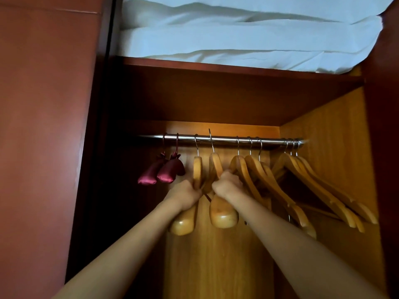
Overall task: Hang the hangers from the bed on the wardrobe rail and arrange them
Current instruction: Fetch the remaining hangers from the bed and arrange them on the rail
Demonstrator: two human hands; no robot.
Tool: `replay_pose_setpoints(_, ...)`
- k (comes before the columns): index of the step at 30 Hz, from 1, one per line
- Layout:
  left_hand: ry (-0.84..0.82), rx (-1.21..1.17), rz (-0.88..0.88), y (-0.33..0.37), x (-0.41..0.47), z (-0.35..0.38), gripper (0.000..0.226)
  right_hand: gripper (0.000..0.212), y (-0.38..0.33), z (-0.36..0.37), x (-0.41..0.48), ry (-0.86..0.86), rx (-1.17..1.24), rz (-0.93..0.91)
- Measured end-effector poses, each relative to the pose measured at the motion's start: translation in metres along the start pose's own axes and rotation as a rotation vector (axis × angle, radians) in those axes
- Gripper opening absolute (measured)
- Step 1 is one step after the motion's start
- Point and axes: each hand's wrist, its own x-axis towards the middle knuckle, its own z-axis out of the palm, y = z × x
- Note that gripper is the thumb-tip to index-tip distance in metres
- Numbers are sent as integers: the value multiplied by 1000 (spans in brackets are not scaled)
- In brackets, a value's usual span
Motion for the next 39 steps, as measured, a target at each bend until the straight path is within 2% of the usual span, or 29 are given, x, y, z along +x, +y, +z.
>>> replay_pose_setpoints(4, -63, -222, -84, 1, -2, 1, 22, 43, 3, 0, -2, -110, 18, 12)
replay_pose_setpoints(7, -111, -340, -175, 3, -5, 1, 34, 46, 3, -4, -1, -158, 45, 18)
replay_pose_setpoints(11, -115, -371, -202, 5, -7, 4, 47, 42, 5, -4, -4, -261, 204, -7)
replay_pose_setpoints(21, -111, -424, -214, 11, -8, 5, 45, 27, 18, -8, -8, -214, 225, -67)
replay_pose_setpoints(28, -31, -436, -172, 14, -7, 7, 40, 26, 21, -5, -7, -163, 263, -69)
replay_pose_setpoints(31, -27, -422, -163, 13, -5, 5, 33, 38, 17, -1, -5, -171, 269, -42)
replay_pose_setpoints(35, -65, -346, -157, 7, -4, -3, 30, 73, 9, 9, 0, -200, 279, 7)
replay_pose_setpoints(37, -91, -312, -169, 6, -4, -3, 35, 80, 8, 11, 1, -216, 330, 23)
replay_pose_setpoints(39, -82, -281, -178, 6, -4, 0, 36, 77, 10, 11, 2, -217, 332, 25)
